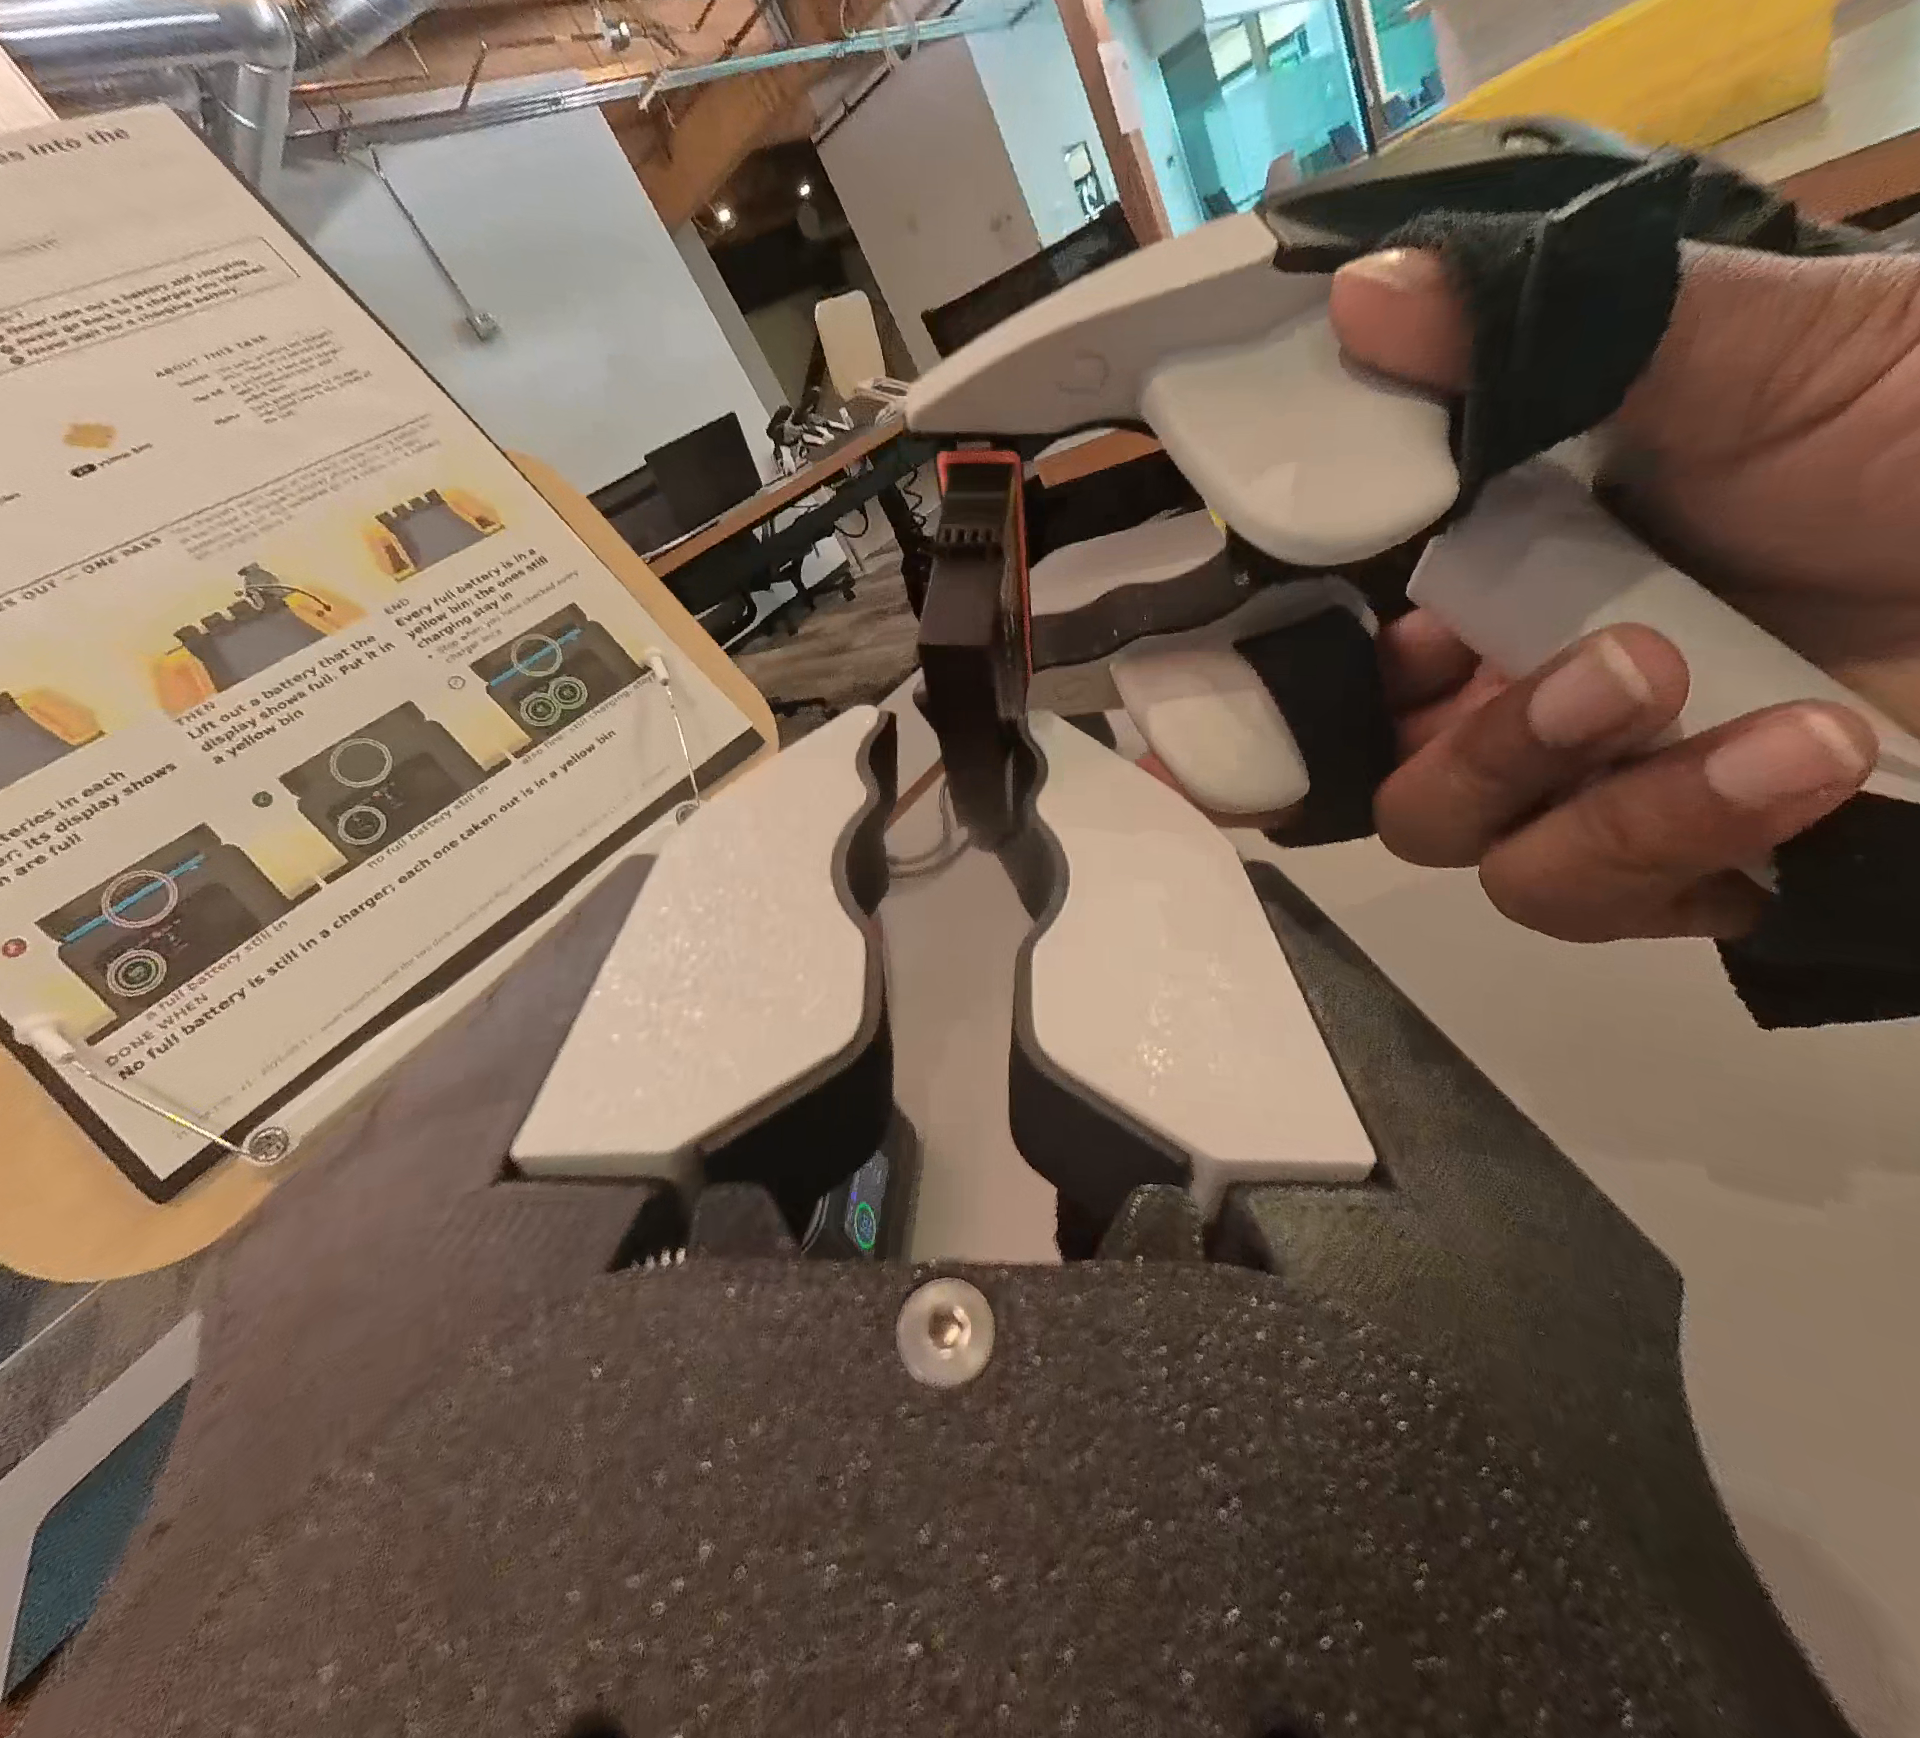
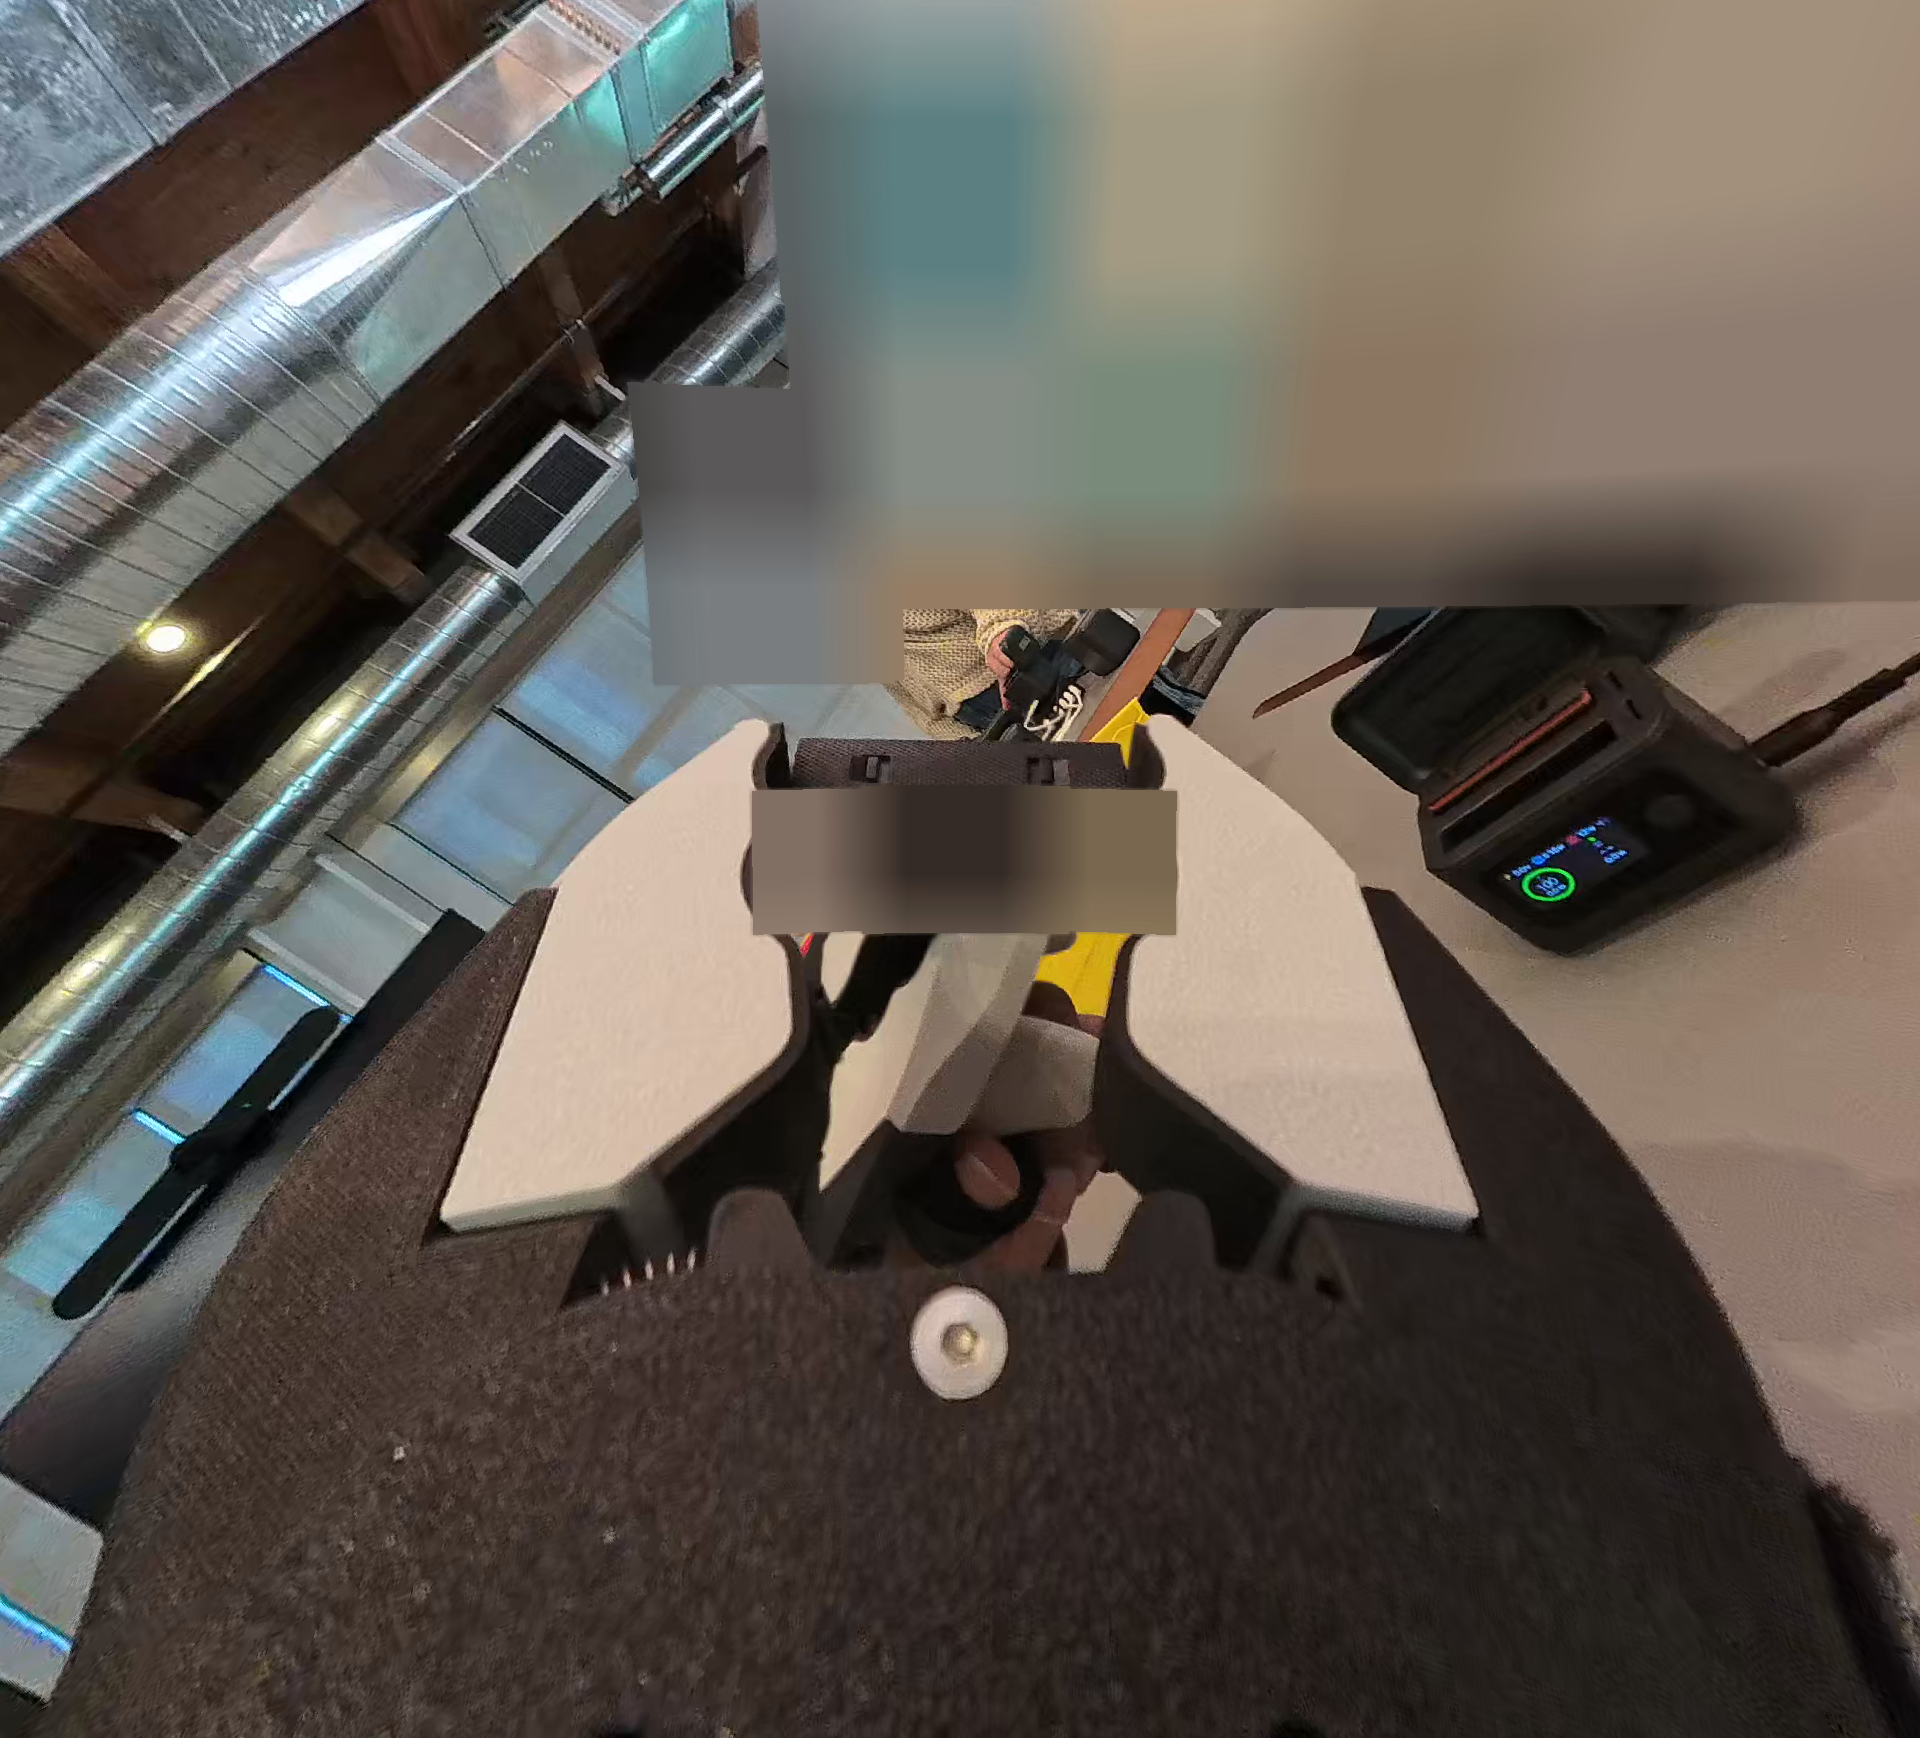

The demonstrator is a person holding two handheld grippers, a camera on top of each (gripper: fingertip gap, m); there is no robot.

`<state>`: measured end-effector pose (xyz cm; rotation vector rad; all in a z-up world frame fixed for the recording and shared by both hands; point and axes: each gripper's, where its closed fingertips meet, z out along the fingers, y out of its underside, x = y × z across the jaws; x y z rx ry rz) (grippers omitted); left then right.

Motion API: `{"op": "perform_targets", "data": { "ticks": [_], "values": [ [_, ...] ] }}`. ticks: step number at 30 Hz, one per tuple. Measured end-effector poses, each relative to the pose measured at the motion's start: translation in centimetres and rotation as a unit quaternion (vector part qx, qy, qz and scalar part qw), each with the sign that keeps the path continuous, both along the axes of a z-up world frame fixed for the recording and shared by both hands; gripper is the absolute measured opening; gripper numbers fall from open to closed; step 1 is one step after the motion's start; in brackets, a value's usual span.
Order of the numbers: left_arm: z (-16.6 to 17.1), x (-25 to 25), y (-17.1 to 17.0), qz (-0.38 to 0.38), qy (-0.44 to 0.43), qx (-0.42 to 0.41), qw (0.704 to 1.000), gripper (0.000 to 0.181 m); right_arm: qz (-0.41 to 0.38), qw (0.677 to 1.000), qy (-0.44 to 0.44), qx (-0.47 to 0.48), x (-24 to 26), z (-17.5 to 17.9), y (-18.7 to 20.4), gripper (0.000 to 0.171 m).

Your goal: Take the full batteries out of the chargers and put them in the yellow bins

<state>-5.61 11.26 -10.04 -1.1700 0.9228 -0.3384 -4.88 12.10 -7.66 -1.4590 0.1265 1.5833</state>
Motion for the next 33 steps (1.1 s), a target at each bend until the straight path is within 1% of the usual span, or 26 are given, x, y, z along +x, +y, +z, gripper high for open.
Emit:
{"op": "perform_targets", "data": {
  "ticks": [3, 7, 9, 12, 14, 15, 17, 21, 23, 24, 26, 28, 29, 31, 33],
  "values": [
    [0.1, 0.2, -0.5, -0.012, -0.003, 0.008, 1.000, 0.013, 0.005, 1.000, 0.009, -0.008, 0.1, -0.3, 0.1, 0.061],
    [0.0, 0.4, -0.9, -0.037, -0.013, -0.008, 0.999, 0.011, 0.018, 1.000, 0.014, 0.001, 0.1, -0.3, 0.0, 0.062],
    [0.4, 0.1, -1.2, -0.058, -0.033, -0.017, 0.998, 0.011, 0.037, 0.999, -0.014, 0.036, -0.1, 0.1, -0.5, 0.062],
    [1.3, -0.2, -2.1, -0.119, -0.086, -0.057, 0.988, 0.011, 0.073, 0.983, -0.091, 0.139, -0.1, 1.4, -2.1, 0.059],
    [1.5, -0.3, -2.7, -0.154, -0.104, -0.070, 0.980, 0.010, 0.100, 0.956, -0.167, 0.219, -0.1, 2.2, -3.4, 0.058],
    [1.6, -0.2, -3.1, -0.175, -0.111, -0.080, 0.975, 0.010, 0.111, 0.937, -0.213, 0.255, -0.1, 2.3, -3.9, 0.058],
    [1.7, -0.1, -3.8, -0.209, -0.122, -0.094, 0.966, 0.011, 0.133, 0.888, -0.307, 0.317, 0.0, 2.1, -4.6, 0.054],
    [1.8, 0.1, -4.8, -0.246, -0.125, -0.104, 0.956, 0.011, 0.185, 0.782, -0.451, 0.388, 0.5, 1.0, -4.9, 0.044],
    [1.8, 0.2, -5.1, -0.254, -0.122, -0.106, 0.954, 0.011, 0.210, 0.744, -0.486, 0.408, 0.6, 0.7, -5.1, 0.038],
    [1.8, 0.3, -5.1, -0.257, -0.121, -0.107, 0.953, 0.011, 0.224, 0.732, -0.495, 0.412, 0.5, 0.6, -5.3, 0.036],
    [1.7, 0.4, -5.2, -0.261, -0.120, -0.108, 0.952, 0.011, 0.242, 0.717, -0.504, 0.417, 0.2, 0.4, -5.5, 0.033],
    [1.6, 0.4, -5.3, -0.262, -0.118, -0.110, 0.951, 0.011, 0.254, 0.707, -0.510, 0.419, -0.2, 0.0, -5.6, 0.020],
    [1.6, 0.4, -5.2, -0.262, -0.120, -0.111, 0.951, 0.011, 0.257, 0.703, -0.512, 0.421, -0.2, -0.2, -5.7, 0.017],
    [1.5, 0.5, -5.2, -0.266, -0.121, -0.117, 0.949, 0.011, 0.254, 0.698, -0.513, 0.431, -0.2, -0.2, -5.7, 0.016],
    [1.2, 0.6, -4.7, -0.254, -0.124, -0.119, 0.952, 0.011, 0.251, 0.685, -0.529, 0.434, 0.2, -0.3, -5.6, 0.014]
  ]
}}
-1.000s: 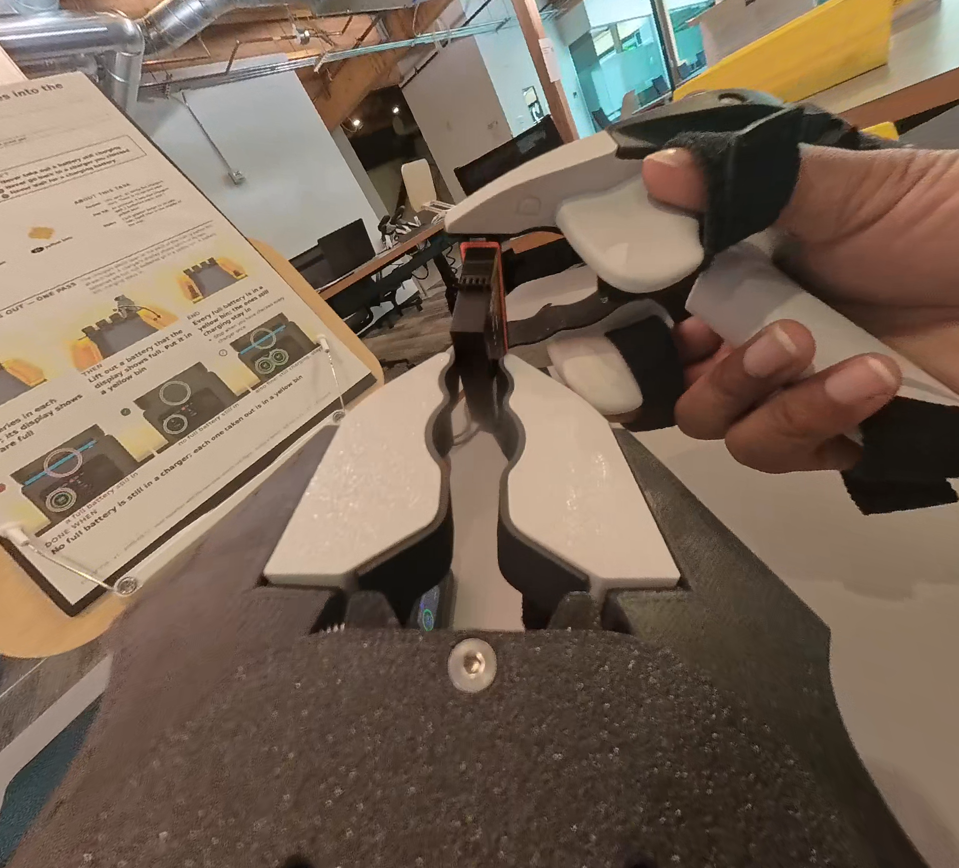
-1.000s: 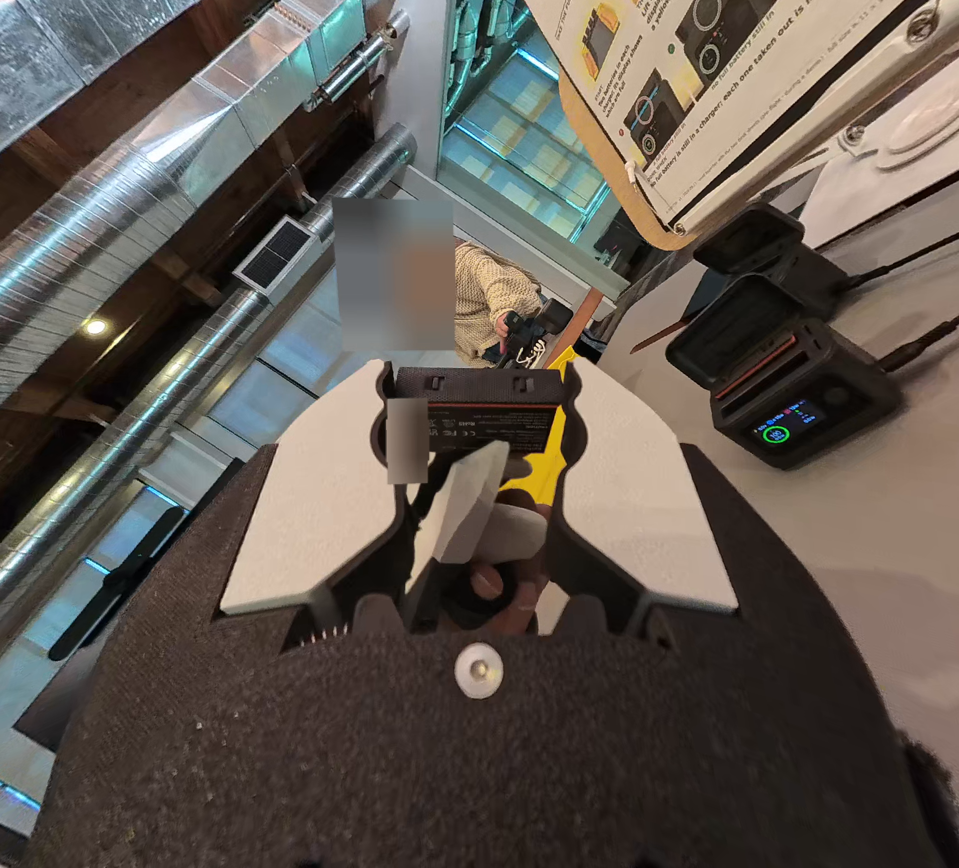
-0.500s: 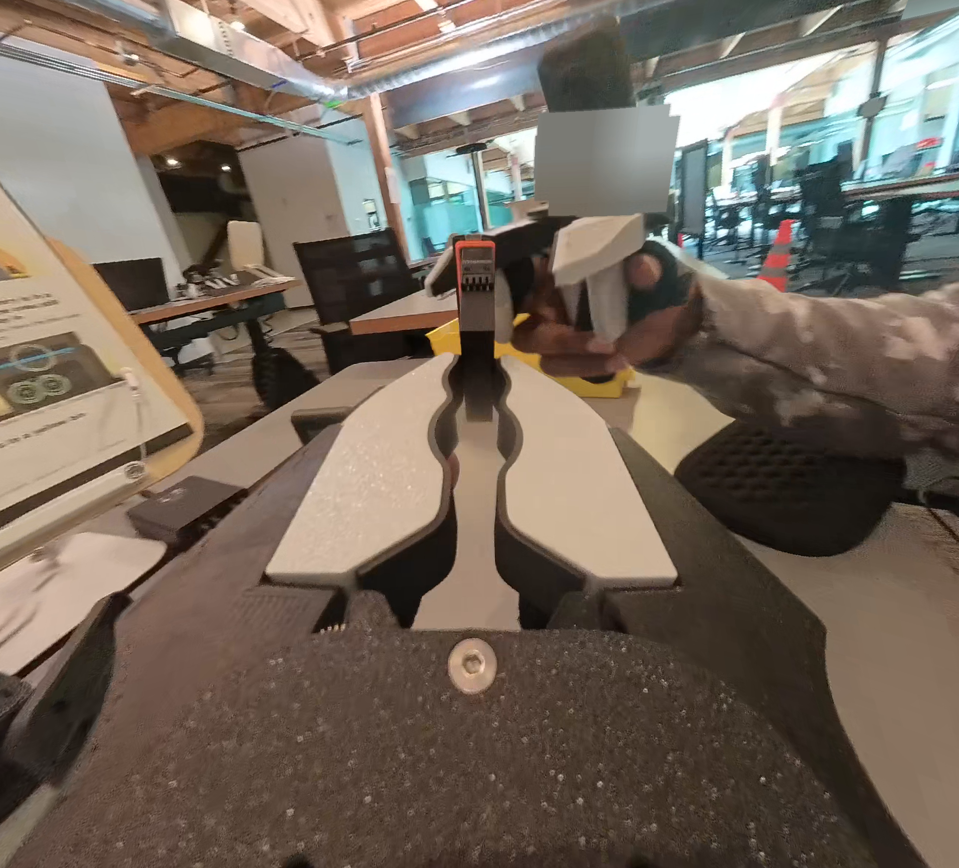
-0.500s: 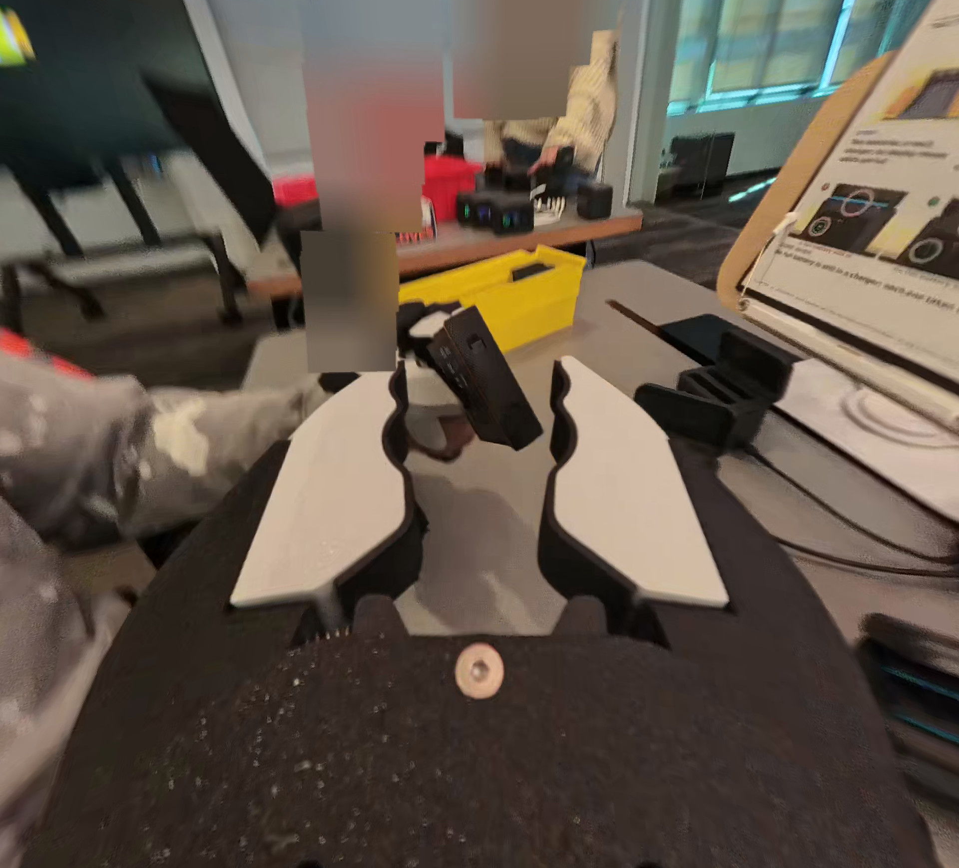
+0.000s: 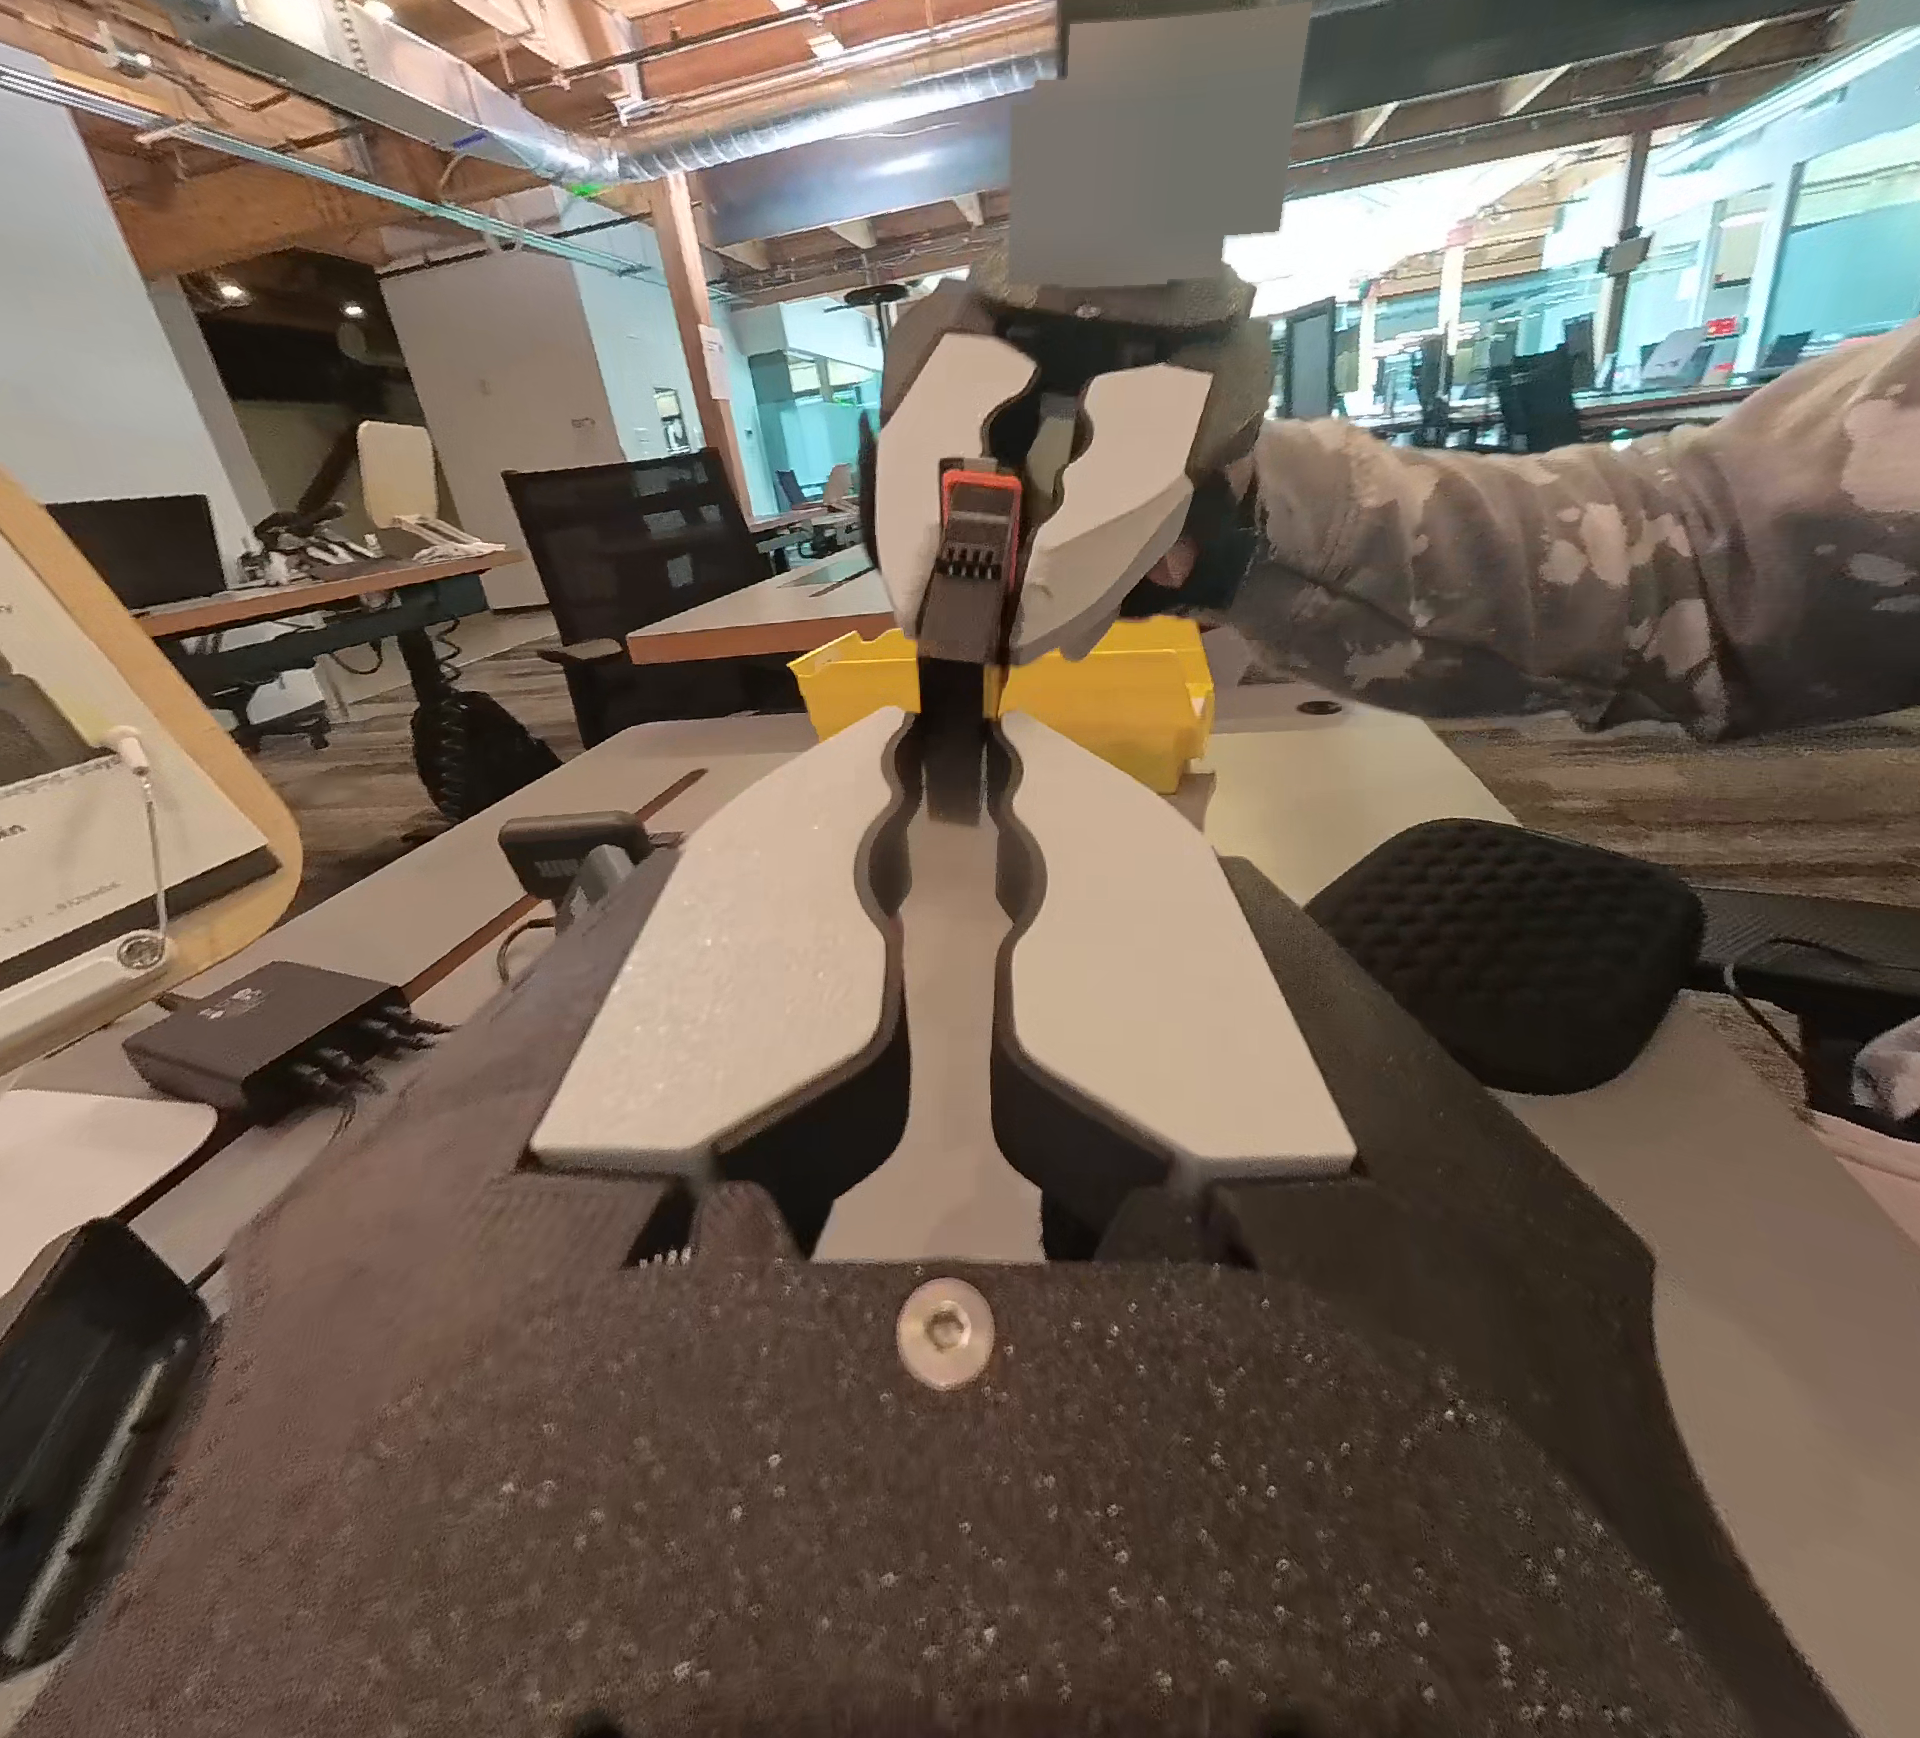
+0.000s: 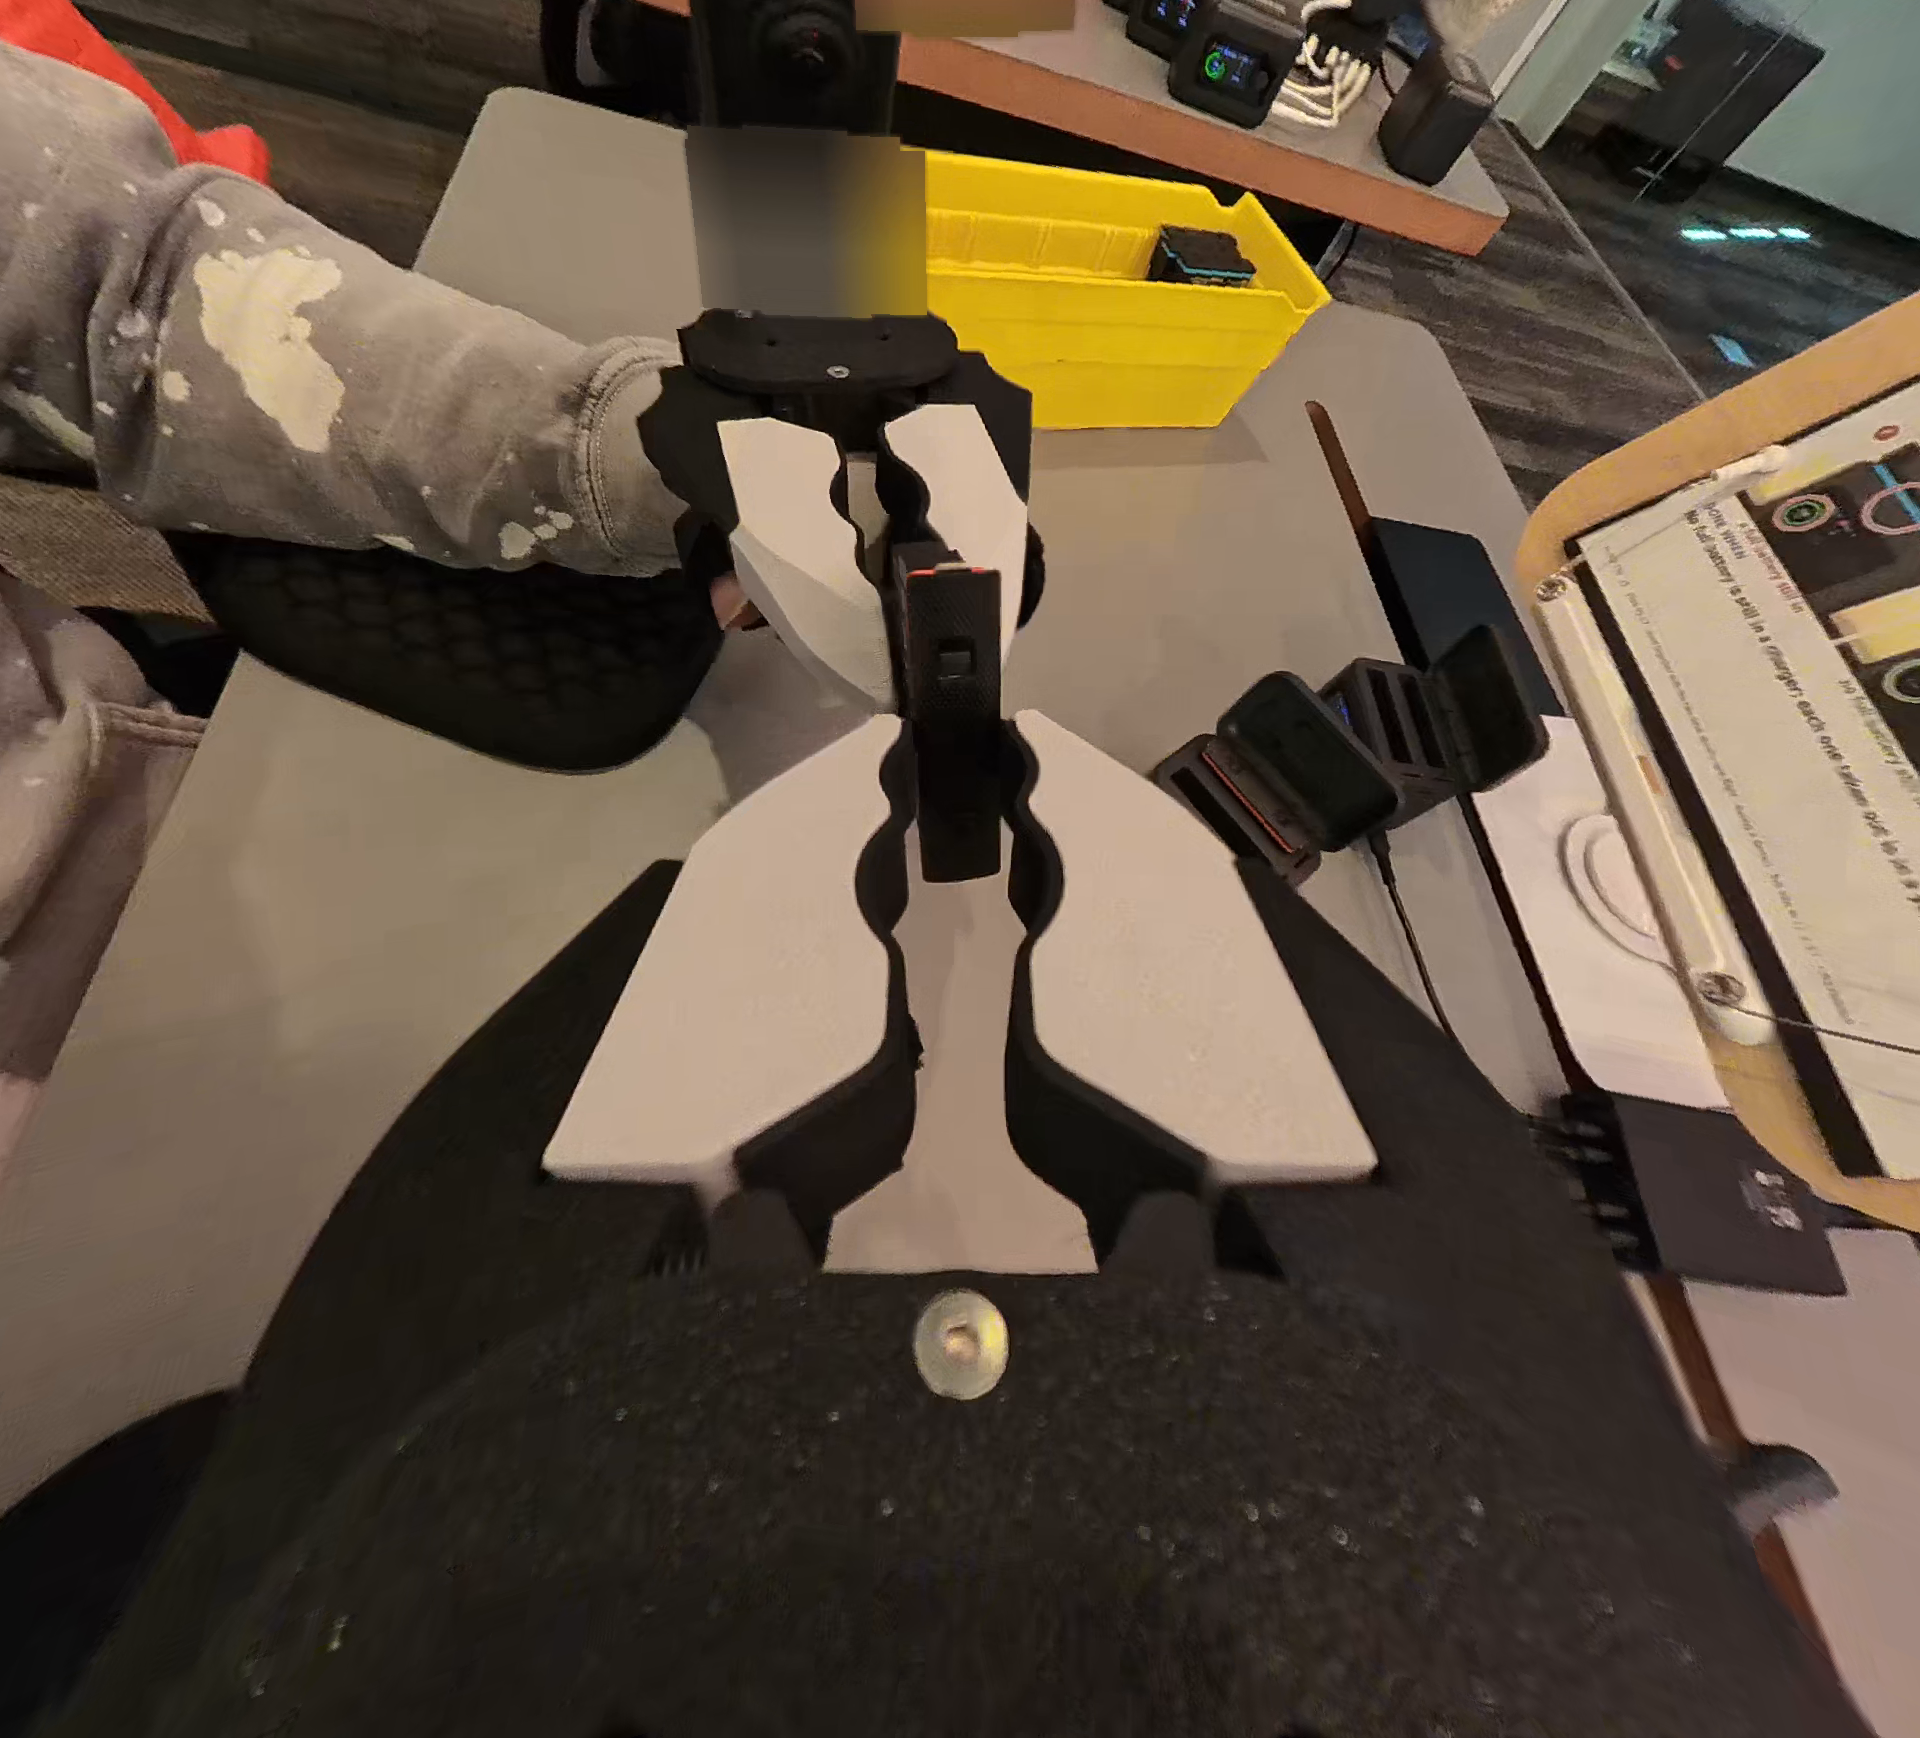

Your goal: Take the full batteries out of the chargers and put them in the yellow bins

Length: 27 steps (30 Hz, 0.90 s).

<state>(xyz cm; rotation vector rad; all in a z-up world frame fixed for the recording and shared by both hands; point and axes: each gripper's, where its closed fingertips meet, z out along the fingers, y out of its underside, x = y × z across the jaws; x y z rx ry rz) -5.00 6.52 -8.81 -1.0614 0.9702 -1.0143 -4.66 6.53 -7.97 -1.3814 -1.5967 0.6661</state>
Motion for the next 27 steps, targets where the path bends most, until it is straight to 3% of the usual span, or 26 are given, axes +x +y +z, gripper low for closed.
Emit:
{"op": "perform_targets", "data": {
  "ticks": [3, 6, 9, 13, 20, 27],
  "values": [
    [-1.0, -0.1, 1.6, 0.039, 0.025, -0.020, 0.999, 0.026, -0.020, 0.999, -0.039, 0.030, 2.1, 0.7, 0.9, 0.014],
    [-2.3, -1.3, 4.3, 0.109, 0.053, -0.044, 0.992, 0.029, -0.073, 0.991, -0.097, 0.064, 6.5, 2.6, 2.8, 0.014],
    [-3.8, -2.8, 6.8, 0.189, 0.089, -0.046, 0.977, 0.027, -0.141, 0.970, -0.175, 0.095, 13.0, 4.4, 4.9, 0.014],
    [-4.9, -3.9, 8.5, 0.229, 0.096, -0.076, 0.966, 0.026, -0.226, 0.925, -0.287, 0.107, 23.3, 5.0, 6.6, 0.014],
    [-6.6, -3.8, 9.3, 0.258, 0.137, -0.068, 0.954, 0.024, -0.338, 0.853, -0.389, 0.079, 38.2, 1.6, 8.7, 0.014],
    [-8.8, -3.8, 10.0, 0.278, 0.170, -0.072, 0.942, 0.022, -0.328, 0.842, -0.424, 0.058, 43.1, -4.8, 13.9, 0.014]
  ]
}}
